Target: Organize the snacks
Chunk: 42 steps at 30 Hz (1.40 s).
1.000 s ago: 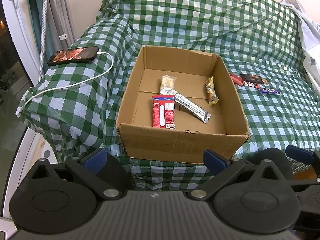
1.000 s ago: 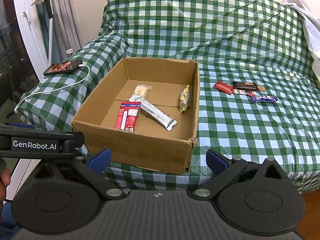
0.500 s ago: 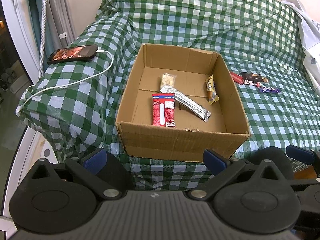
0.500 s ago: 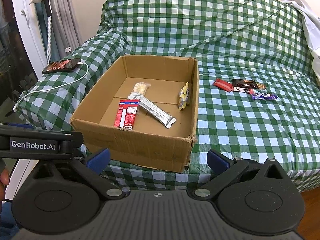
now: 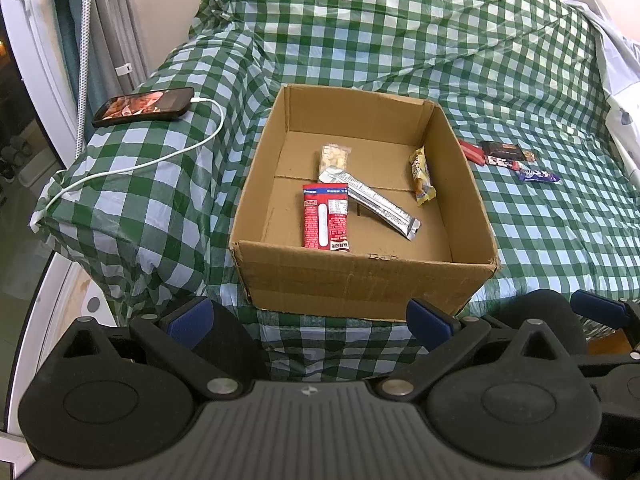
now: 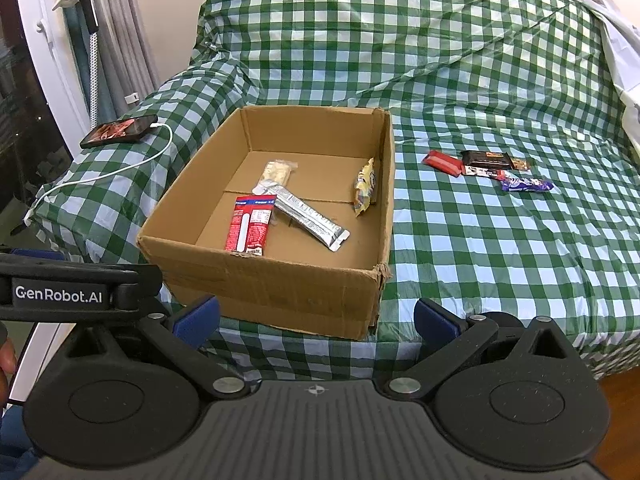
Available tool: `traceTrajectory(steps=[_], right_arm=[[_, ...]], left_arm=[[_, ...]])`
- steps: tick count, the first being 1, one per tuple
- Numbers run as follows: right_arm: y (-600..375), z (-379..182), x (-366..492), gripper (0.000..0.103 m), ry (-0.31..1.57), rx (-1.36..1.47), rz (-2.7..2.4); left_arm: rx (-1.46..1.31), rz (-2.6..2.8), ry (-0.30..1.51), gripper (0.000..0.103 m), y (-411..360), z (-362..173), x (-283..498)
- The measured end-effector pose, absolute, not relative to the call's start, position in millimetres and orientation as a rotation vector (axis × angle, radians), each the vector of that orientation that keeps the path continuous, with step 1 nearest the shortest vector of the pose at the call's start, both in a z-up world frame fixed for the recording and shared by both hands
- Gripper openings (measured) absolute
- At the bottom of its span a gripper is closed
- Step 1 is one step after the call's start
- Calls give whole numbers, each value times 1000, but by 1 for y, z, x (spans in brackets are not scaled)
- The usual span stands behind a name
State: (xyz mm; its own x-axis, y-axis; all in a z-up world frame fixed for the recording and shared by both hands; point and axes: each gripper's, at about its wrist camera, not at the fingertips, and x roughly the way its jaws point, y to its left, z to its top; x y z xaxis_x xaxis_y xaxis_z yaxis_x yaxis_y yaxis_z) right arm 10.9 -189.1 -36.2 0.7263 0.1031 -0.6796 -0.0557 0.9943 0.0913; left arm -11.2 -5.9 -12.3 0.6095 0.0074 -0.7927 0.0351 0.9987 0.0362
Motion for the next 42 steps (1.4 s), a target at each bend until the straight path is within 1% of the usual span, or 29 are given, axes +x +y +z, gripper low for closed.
traceTrajectory(steps=[42], right_arm=[[-199, -43, 20, 102, 837, 113, 75]], left_arm=[[49, -12, 954, 103, -3, -18, -9]])
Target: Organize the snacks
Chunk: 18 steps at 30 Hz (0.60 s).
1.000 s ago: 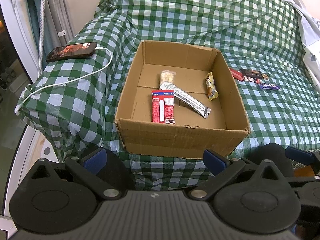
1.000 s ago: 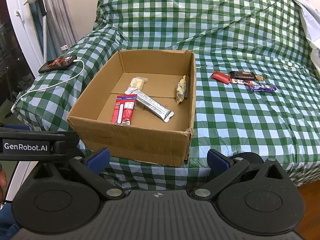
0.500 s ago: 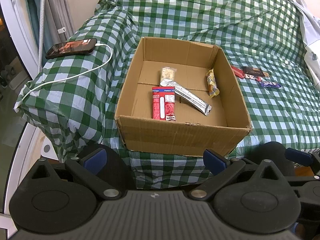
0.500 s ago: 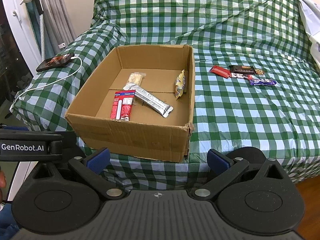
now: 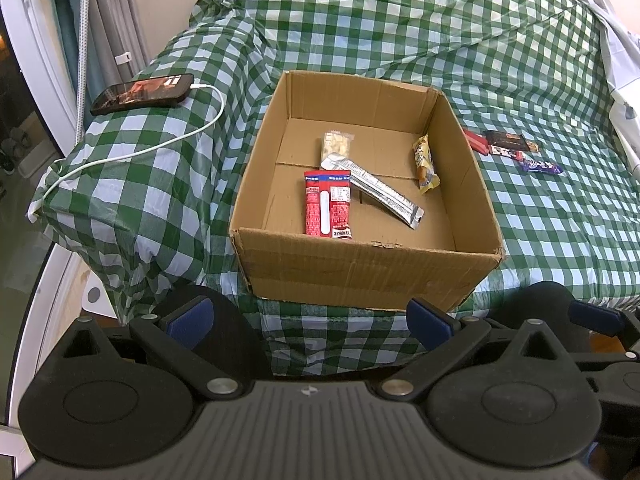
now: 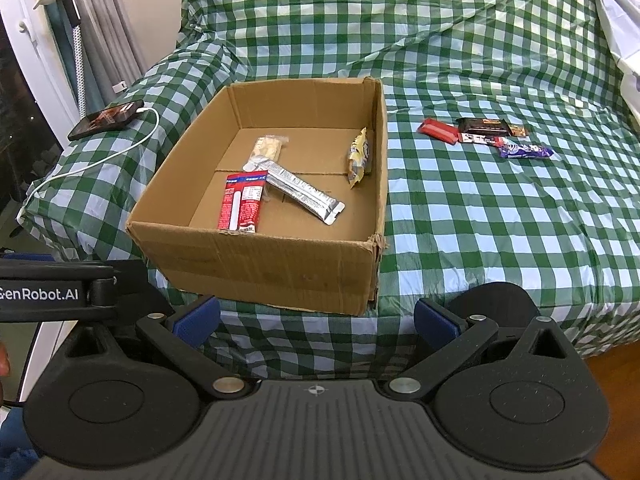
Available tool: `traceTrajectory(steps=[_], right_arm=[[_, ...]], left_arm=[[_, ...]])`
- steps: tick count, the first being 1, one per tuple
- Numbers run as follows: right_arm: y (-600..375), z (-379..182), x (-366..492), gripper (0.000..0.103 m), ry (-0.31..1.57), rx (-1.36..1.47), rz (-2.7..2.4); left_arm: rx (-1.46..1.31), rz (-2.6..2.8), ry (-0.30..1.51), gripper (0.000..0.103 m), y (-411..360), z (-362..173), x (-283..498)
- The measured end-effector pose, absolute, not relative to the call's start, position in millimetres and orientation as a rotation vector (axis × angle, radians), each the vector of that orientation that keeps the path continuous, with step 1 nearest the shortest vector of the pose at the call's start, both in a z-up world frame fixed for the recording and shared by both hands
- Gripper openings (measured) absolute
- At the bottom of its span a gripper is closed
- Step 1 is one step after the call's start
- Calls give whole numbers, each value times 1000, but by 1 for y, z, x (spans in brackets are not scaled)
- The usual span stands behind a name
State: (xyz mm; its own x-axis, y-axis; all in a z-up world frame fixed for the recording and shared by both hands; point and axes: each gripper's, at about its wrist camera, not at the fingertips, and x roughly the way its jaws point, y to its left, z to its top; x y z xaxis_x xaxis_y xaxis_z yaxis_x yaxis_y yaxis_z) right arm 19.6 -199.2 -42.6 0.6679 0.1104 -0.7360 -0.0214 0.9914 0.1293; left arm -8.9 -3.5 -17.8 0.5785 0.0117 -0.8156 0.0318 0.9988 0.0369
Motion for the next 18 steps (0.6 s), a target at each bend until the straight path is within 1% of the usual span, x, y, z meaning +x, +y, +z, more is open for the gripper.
traceTrajectory(steps=[18], right_arm=[[-202, -46, 23, 102, 868, 125, 74]], left_arm=[[36, -5, 995, 103, -2, -24, -5]])
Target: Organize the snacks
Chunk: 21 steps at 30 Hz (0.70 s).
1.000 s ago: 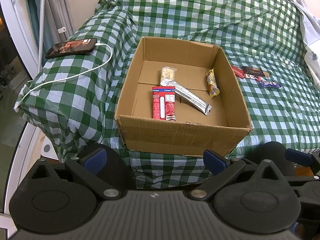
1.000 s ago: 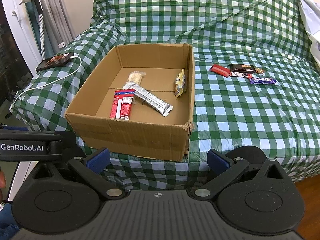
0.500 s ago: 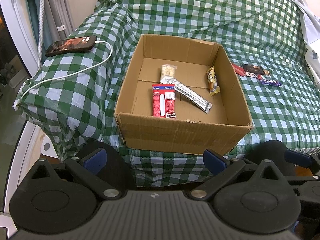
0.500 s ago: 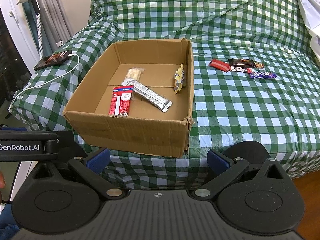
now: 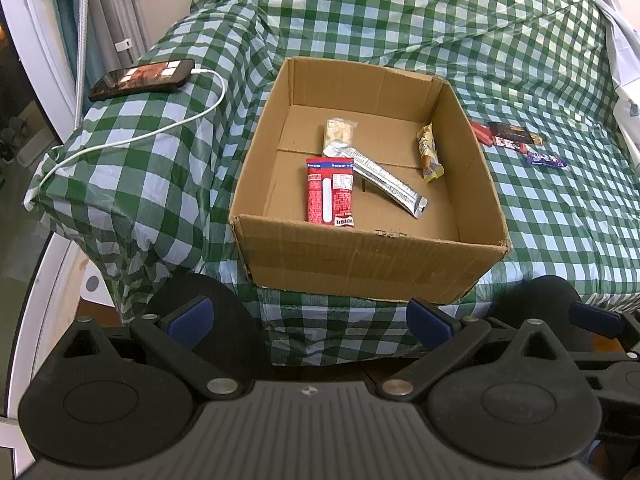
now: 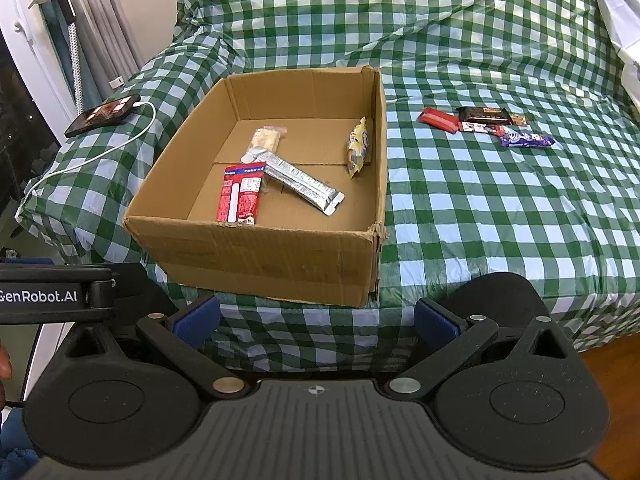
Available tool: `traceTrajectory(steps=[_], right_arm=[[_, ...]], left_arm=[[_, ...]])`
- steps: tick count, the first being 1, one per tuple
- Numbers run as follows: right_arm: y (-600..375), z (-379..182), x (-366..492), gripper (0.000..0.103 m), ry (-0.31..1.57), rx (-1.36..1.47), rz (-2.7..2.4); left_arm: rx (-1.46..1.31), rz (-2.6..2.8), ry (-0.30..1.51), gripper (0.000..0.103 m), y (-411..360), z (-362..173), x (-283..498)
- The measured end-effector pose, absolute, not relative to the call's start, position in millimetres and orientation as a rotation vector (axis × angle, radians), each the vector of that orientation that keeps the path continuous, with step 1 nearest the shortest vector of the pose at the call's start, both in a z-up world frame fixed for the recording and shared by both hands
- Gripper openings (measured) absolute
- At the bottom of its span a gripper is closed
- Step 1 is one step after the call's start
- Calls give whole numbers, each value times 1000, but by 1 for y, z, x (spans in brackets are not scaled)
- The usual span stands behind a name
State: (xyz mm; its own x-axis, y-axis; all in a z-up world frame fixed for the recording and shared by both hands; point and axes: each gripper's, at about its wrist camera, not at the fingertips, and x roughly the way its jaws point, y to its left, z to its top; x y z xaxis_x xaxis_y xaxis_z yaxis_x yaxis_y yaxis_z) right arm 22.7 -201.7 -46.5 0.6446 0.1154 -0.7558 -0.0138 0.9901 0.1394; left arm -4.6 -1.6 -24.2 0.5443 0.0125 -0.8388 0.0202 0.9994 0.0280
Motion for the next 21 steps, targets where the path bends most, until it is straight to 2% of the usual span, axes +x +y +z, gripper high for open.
traceTrajectory(steps=[21], right_arm=[[-204, -51, 30, 102, 882, 133, 96]], left_arm=[[41, -4, 996, 103, -3, -27, 2]])
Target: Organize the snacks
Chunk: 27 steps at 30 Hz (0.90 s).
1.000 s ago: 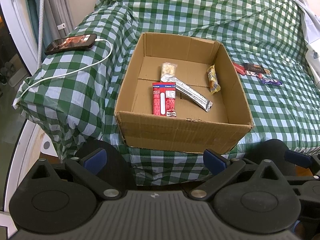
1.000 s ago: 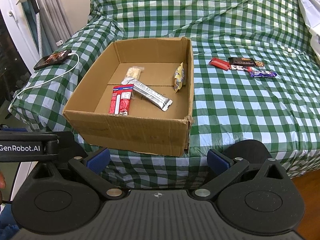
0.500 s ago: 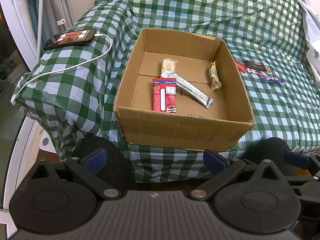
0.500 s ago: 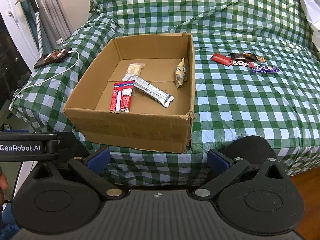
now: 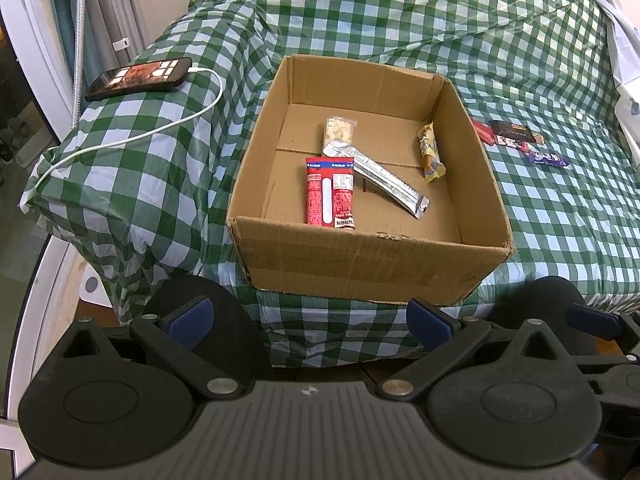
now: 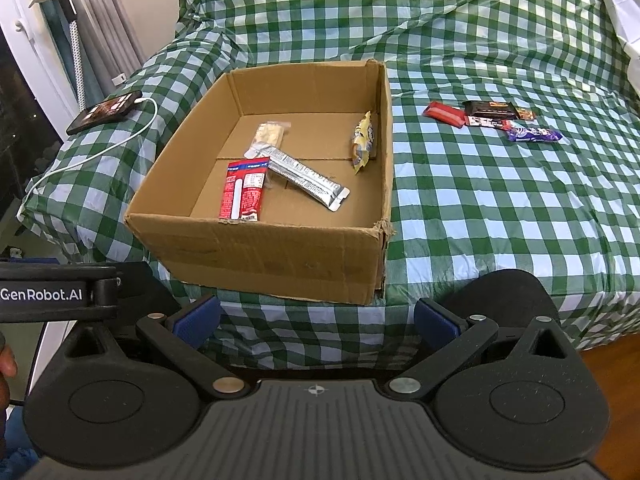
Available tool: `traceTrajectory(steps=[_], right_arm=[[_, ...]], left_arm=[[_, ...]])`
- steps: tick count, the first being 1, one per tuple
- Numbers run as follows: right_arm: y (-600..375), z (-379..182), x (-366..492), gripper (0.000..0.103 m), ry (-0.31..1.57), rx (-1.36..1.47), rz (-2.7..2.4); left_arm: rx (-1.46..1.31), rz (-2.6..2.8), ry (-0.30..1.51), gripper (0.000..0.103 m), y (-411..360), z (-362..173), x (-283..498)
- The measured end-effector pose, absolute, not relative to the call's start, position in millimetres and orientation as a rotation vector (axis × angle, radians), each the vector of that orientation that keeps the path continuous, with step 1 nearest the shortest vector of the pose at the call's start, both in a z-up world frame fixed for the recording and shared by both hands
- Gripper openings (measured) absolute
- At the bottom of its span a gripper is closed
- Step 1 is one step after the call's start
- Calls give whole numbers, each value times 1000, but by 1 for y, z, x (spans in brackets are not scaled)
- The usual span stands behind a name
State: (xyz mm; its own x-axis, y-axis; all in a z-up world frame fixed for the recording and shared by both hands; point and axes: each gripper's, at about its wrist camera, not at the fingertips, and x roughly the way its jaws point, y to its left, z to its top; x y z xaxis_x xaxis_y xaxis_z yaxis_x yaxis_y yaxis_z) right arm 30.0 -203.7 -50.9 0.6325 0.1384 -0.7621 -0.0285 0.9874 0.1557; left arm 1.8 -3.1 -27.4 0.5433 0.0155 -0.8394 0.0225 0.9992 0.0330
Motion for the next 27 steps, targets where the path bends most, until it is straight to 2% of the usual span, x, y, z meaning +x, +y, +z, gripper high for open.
traceTrajectory(steps=[27], right_arm=[[-236, -59, 52, 102, 882, 211, 74]], left_arm=[[174, -36, 997, 103, -48, -27, 38]])
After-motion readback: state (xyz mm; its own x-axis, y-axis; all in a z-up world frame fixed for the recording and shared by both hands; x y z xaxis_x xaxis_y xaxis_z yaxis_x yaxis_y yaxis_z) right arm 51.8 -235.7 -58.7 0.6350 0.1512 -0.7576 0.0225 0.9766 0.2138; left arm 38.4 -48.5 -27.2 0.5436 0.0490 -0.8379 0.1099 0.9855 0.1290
